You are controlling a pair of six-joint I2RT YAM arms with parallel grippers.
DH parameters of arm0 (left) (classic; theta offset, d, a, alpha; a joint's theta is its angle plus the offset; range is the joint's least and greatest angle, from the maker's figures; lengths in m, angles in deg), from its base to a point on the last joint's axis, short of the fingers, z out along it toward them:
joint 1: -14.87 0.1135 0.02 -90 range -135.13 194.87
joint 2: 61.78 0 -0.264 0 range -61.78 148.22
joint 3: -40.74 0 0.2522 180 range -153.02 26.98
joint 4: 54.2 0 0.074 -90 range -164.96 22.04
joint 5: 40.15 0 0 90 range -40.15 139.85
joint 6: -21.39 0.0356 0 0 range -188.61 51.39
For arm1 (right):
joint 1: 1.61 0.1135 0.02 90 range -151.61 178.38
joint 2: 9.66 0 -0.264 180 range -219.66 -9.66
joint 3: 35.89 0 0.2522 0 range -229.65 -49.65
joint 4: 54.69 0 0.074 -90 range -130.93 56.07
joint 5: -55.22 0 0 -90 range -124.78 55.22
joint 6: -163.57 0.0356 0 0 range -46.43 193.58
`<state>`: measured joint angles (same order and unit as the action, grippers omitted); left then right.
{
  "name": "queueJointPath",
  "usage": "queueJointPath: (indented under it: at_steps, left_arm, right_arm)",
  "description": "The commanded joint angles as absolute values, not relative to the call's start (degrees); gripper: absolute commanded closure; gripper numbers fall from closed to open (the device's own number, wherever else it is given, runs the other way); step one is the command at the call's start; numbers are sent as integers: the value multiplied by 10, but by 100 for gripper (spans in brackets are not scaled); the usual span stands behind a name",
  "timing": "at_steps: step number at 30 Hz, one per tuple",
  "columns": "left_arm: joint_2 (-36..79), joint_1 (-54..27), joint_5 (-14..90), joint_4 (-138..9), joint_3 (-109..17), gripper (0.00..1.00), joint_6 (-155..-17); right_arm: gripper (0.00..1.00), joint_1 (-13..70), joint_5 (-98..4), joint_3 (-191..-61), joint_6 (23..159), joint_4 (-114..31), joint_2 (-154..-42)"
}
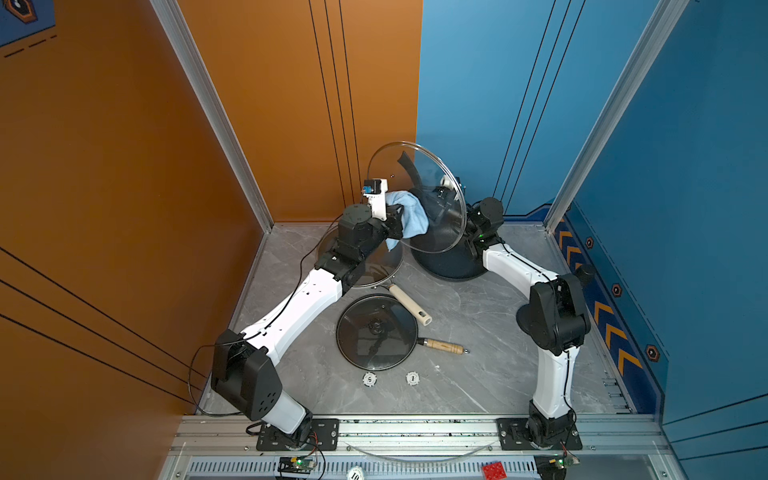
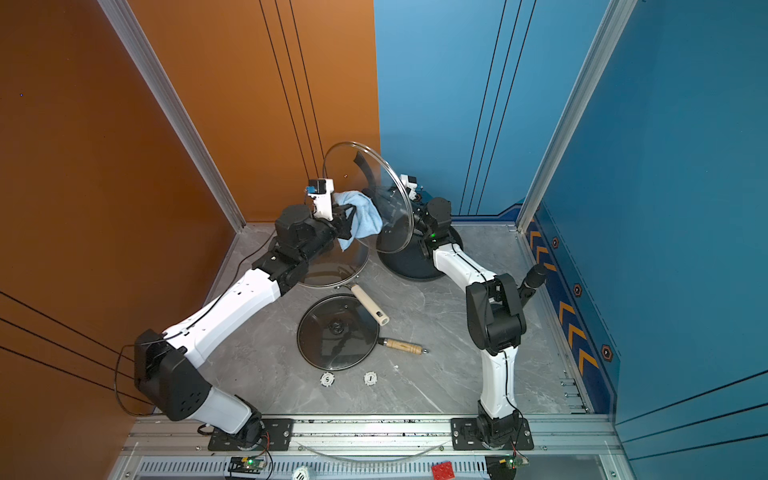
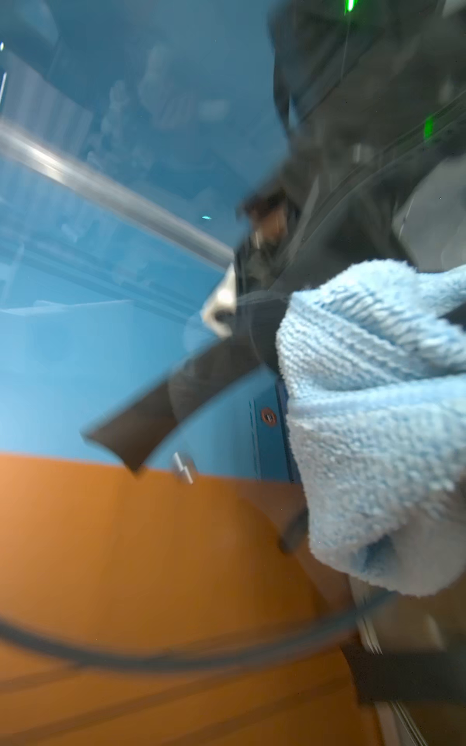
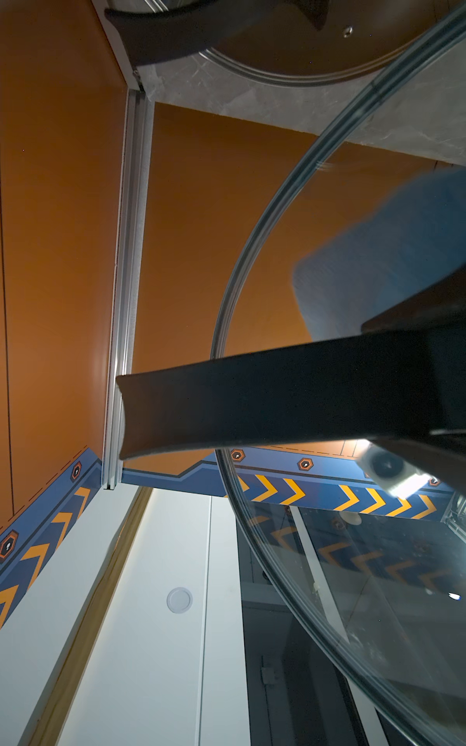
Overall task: Wipe the pot lid with a cloth
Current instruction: Wipe the pot lid.
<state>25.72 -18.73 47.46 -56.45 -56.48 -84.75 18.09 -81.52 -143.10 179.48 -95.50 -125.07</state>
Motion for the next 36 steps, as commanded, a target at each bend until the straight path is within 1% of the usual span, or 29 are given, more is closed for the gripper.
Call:
queueJointPath:
  at_steps: [1,3,8,11,14,18,24,28,32,36]
  left_arm:
    - [240,-226,374,-547,-618,81,-833]
    - [256,-232,337,-543,-633,81,-836]
    - [296,-234,342,-548,-611,81,-862]
    - [300,-228,371,-556,-581,81,-859]
    - [311,-220,423,-580,-542,82,-839]
    - [325,-179,461,-572,-499,82,-890]
    - [309,-133,567,-569,-487,82,-897]
    - [279,-131,615,-572,-486,82,-873]
    - [240,-172,575,-578,-518,81,-822]
    - [230,-220,497,-577,-581,81,-796]
  right_arm:
    - [98,179,-802,-1491,1795,-1021,-1223]
    - [98,180,-805,-1498,1796,-1021,-1228]
    - [98,175,-809,-1496,1795,-1025,-1221]
    - [98,171,-814,-1494,1792,-1027,-1211]
    - [98,171,-820,-1493,1782,-1022,-1201]
    - [98,171,-831,-1488,1751,-986,-1185]
    - [97,170,-836,-1470,1730,-959,-1170]
    - [98,171,-835,-1462,1724,-955,-1172]
    - [98,171,-845,-1481,1710,-931,-1183]
    - [98,175,-854,-1520,1704,-908,-1211]
